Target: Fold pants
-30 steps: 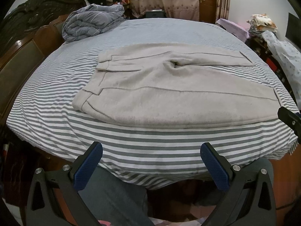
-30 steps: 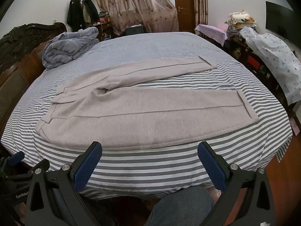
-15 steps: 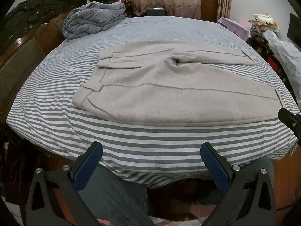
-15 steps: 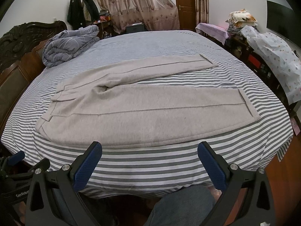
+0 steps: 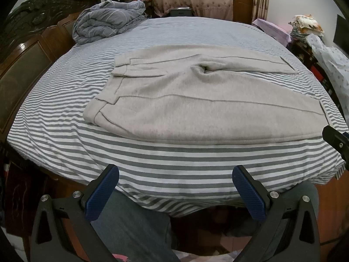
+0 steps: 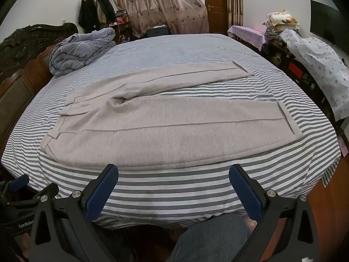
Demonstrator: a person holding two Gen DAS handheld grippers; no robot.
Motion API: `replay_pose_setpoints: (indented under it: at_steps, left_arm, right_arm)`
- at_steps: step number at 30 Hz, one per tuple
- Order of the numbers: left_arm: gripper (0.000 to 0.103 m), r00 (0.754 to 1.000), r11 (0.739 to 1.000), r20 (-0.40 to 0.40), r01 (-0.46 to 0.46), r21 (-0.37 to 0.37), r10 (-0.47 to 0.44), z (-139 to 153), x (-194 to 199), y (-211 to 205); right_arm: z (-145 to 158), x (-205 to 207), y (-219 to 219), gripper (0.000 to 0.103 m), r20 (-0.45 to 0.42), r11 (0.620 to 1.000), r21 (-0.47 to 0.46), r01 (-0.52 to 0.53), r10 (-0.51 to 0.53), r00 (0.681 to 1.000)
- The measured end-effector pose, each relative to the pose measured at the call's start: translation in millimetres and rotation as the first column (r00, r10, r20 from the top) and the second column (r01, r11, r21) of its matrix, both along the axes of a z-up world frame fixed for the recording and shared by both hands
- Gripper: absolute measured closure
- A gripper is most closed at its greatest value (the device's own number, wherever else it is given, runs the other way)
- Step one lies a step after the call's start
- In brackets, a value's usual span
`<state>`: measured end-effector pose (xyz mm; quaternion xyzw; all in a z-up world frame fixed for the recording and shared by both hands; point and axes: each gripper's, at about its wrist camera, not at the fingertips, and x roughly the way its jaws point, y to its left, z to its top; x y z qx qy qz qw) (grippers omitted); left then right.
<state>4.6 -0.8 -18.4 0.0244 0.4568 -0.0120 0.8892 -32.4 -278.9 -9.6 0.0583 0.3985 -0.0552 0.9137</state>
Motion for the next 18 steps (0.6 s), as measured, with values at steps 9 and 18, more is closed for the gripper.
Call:
replay_pose_setpoints:
  at_steps: [9, 18]
  left_arm:
    - [0.0, 1.0, 0.999, 0.009, -0.015, -0.047, 0.015, -1, 10, 12]
    - [0.0, 0.992, 0.99, 0.068, -0.102, -0.092, 0.109, 17, 60, 73]
  right_arm:
    - [-8, 6, 0, 0.002, -0.015, 1.0, 0.02, -0.012, 0.012, 1.0]
    - [-12, 30, -5, 0.002, -0.034, 0.998, 0.048, -0.032, 0.033, 0.999]
